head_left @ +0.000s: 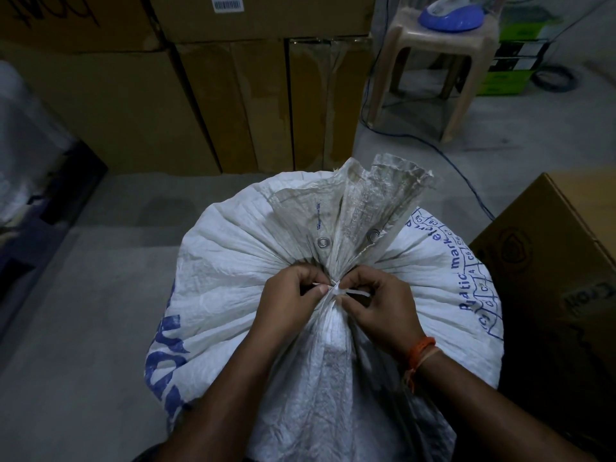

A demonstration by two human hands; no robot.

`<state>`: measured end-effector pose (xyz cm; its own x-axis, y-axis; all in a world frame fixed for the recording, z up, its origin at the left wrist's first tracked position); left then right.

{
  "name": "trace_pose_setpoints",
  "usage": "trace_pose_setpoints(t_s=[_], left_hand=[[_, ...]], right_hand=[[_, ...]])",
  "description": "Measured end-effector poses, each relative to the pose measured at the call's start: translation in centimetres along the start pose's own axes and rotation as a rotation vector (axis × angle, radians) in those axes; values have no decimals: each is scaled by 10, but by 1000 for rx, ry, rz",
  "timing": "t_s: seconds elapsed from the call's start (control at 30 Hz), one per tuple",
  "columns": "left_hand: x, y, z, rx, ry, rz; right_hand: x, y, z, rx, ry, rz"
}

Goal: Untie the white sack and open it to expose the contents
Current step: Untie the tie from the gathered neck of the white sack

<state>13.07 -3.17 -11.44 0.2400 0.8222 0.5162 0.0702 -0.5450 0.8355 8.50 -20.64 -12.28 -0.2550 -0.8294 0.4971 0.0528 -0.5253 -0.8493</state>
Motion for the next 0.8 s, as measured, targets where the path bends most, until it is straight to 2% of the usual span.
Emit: trace_pose_setpoints(t_s=[0.8], left_hand=[[-5, 1, -1, -7, 14, -3]], right_hand=[[-2, 2, 0, -9, 1, -18]])
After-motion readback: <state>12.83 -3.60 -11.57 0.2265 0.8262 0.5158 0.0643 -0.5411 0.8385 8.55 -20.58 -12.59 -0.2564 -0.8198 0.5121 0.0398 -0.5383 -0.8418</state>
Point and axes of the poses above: each hand's wrist, its own z-axis towards the middle knuckle, its own x-axis out of the back of the hand, y = z × x, the point moved 1 cm from there along z, towards the middle knuckle, and after that the axes turned 3 degrees about y, right-handed, at the moved point
